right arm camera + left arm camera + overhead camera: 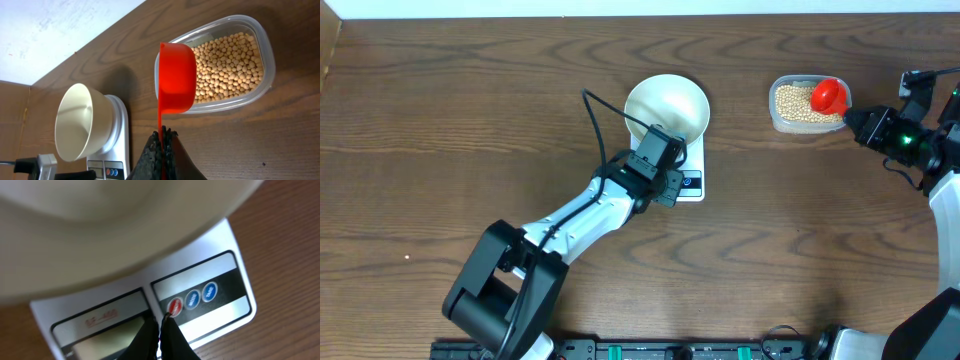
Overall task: Scoop item into bowl and weigh 50g on scale
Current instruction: 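Lower the left gripper to the scale's tare button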
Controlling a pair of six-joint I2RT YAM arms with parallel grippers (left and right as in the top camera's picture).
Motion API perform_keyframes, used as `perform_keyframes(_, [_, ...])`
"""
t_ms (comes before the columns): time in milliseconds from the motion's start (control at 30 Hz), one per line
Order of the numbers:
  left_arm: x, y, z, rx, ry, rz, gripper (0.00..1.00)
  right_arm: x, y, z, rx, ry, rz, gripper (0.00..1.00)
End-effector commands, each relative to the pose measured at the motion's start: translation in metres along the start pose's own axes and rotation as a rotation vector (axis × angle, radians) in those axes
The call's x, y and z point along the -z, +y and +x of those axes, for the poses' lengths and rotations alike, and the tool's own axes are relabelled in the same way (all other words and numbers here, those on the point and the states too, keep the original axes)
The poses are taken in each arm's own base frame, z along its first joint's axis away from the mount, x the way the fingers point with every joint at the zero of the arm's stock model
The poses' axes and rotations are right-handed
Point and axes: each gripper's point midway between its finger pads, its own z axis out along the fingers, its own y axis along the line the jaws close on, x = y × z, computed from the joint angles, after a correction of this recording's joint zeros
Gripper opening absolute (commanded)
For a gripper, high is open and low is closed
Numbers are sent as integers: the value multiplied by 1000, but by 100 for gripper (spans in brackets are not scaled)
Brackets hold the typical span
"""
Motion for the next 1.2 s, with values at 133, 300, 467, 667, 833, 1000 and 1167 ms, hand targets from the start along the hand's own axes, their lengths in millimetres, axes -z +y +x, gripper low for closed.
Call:
perform_keyframes(133, [-5, -12, 1, -88, -9, 16, 7, 5, 4, -6, 38, -17, 6, 1])
perform_keyframes(300, [-6, -25, 1, -179, -19, 45, 7, 5, 3, -6, 39, -15, 10, 1])
perform_keyframes(467, [-15, -22, 6, -177, 0, 36, 8, 5, 2, -4, 34, -8, 12, 1])
perform_keyframes(667, [-21, -18, 9, -174, 8, 20, 8, 5, 2, -3, 39, -6, 12, 1])
perform_keyframes(833, [-21, -11, 3, -167, -15, -18, 8, 5, 2, -3, 39, -6, 12, 1])
perform_keyframes(1000, [-24, -9, -2, -153, -35, -18, 8, 5, 2, -3, 42, -4, 12, 1])
perform_keyframes(1167, [-33, -5, 5, -149, -7, -25, 7, 5, 2, -1, 45, 1, 13, 1])
